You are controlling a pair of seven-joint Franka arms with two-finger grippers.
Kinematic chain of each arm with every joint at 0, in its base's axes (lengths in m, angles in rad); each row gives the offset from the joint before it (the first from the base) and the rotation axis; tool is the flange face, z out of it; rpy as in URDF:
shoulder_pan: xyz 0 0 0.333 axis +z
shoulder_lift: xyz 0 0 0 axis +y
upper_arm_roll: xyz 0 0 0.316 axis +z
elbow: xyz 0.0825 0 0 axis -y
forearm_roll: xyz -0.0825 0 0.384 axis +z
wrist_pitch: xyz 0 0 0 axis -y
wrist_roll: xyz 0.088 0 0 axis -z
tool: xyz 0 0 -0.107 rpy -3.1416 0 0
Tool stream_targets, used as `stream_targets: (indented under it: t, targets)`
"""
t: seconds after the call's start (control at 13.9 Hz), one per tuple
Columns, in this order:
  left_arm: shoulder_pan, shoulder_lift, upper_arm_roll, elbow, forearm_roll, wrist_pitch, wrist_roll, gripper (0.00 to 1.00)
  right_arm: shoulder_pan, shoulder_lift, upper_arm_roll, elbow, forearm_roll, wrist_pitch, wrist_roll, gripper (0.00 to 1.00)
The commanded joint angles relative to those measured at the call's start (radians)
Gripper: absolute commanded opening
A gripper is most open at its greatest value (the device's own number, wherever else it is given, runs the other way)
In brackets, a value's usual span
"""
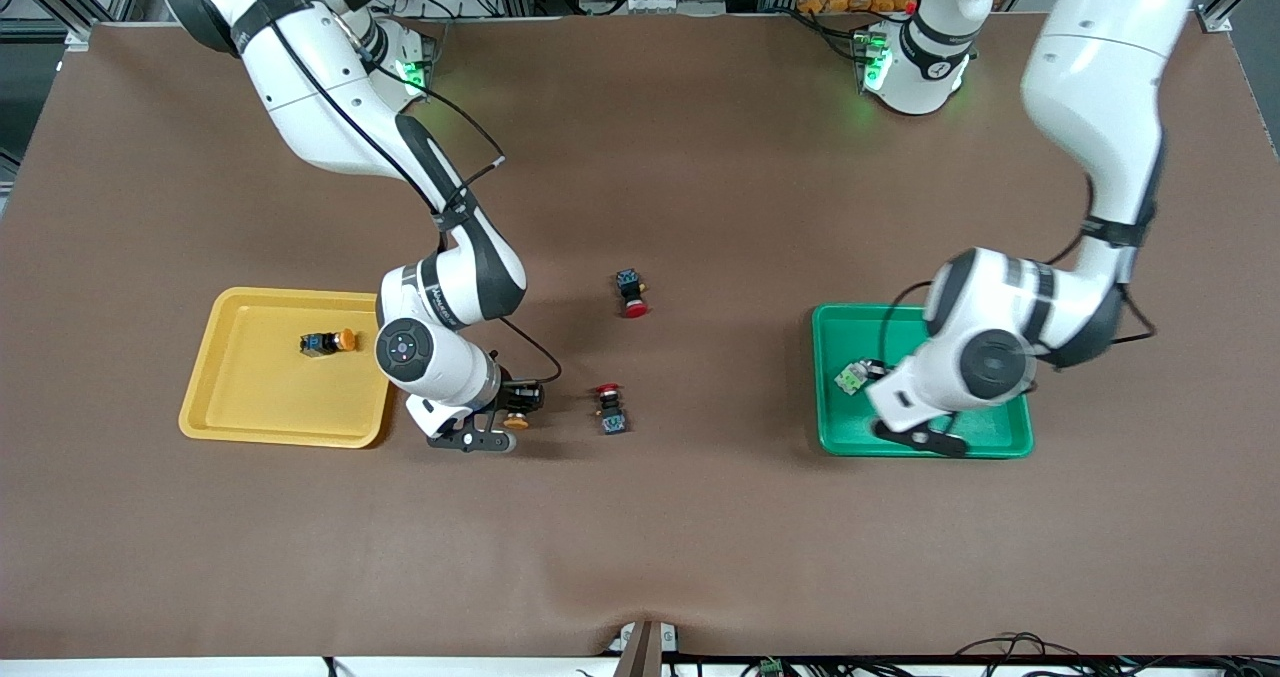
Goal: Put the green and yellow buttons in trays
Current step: 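Lower both held buttons into their trays and open both grippers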
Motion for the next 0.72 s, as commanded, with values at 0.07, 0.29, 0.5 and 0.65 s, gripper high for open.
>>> stream_targets:
  t: [0.07,0.29,0.5,0.65]
  targets:
    - [0.045,0.026,-0.016,-0.009,0.04,0.023,-0.001,0.0,-0.015,-0.013,-0.008,0.016,-0.022,-0.012,0.015,0.16]
    - [0.047,0.05,-0.016,-0.005,0.027,0.045,0.0,0.02,-0.11,-0.115,-0.022,0.024,-0.017,-0.222,-0.057,0.16]
    - [0.059,0.063,-0.015,-0.003,0.027,0.049,-0.001,0.99,-0.214,-0.203,-0.026,0.002,-0.019,-0.372,-0.19,0.17]
    - [0.057,0.06,-0.015,-0.002,0.026,0.049,-0.004,1.0,-0.35,-0.221,-0.028,0.008,-0.022,-0.463,-0.411,0.17]
